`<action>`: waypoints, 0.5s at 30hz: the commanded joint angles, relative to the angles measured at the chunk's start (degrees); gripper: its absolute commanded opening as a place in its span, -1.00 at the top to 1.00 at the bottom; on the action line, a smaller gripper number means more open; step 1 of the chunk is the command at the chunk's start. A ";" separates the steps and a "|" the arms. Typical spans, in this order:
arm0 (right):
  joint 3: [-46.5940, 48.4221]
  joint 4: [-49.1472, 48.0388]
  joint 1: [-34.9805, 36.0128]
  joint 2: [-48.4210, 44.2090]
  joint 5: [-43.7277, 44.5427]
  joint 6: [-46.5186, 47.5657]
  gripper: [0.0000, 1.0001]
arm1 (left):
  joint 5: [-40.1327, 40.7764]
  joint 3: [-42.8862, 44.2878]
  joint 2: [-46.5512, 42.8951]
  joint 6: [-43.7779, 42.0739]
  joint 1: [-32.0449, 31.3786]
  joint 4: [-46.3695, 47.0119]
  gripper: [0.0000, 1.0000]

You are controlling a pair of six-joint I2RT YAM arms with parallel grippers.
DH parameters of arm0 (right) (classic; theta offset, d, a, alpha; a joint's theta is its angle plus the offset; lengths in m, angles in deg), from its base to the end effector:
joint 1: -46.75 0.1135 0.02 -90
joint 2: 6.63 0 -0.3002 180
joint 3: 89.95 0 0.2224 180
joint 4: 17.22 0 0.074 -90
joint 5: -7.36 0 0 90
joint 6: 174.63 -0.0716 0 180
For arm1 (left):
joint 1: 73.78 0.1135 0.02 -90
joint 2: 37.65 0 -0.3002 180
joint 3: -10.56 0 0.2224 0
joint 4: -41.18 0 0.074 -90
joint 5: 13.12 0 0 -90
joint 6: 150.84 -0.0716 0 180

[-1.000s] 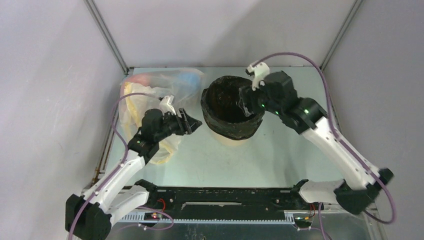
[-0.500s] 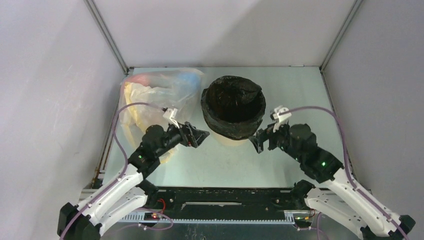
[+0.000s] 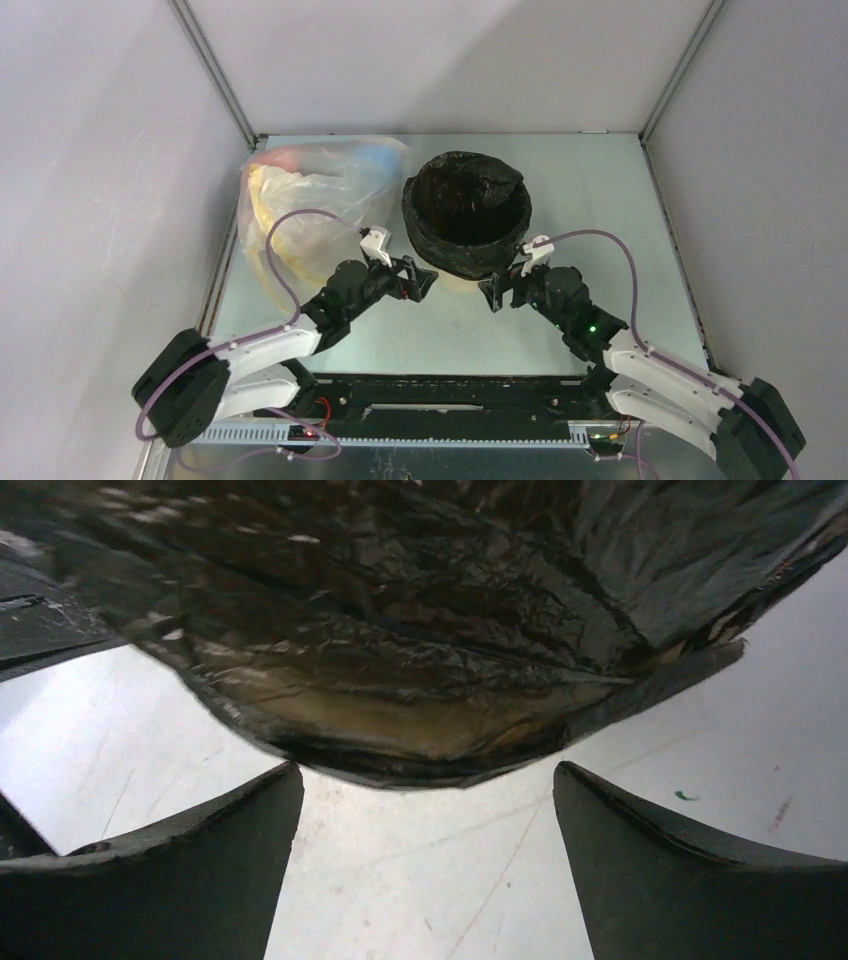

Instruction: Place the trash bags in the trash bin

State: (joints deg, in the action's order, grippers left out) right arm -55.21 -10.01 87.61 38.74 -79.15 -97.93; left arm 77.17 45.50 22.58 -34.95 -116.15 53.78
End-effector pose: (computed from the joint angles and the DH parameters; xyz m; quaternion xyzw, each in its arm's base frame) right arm 0.1285 0.1054 0.2415 -0.1750 0.7888 0.2461 0.5353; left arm 0.1584 -0.1440 0.2471 0.1104 0.7731 -0.3488 0.5182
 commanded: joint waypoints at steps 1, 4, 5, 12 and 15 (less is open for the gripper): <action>-2.03 -22.44 0.06 7.24 2.53 -0.15 -0.95 | 3.13 1.67 8.30 -0.05 0.22 14.12 -1.00; -0.21 -29.10 -1.39 13.71 2.34 -0.08 -0.96 | 3.48 6.31 14.75 2.35 1.97 14.99 -0.99; 1.13 -30.46 -2.51 15.86 1.68 -0.45 -0.96 | 3.51 7.76 16.63 3.43 2.78 15.27 -0.99; 9.16 -36.65 -10.93 27.99 -5.16 -4.67 -0.94 | 6.81 15.55 23.17 3.58 6.52 13.62 -1.00; 9.21 -33.41 -13.48 26.24 -6.82 -5.09 -0.94 | 6.80 13.29 20.25 3.82 7.96 13.40 -1.00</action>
State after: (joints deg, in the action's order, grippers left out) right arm -48.17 -39.61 77.01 66.63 -82.56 -100.77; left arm 81.35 59.33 45.55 -32.00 -109.85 64.95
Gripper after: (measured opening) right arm 0.973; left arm 0.996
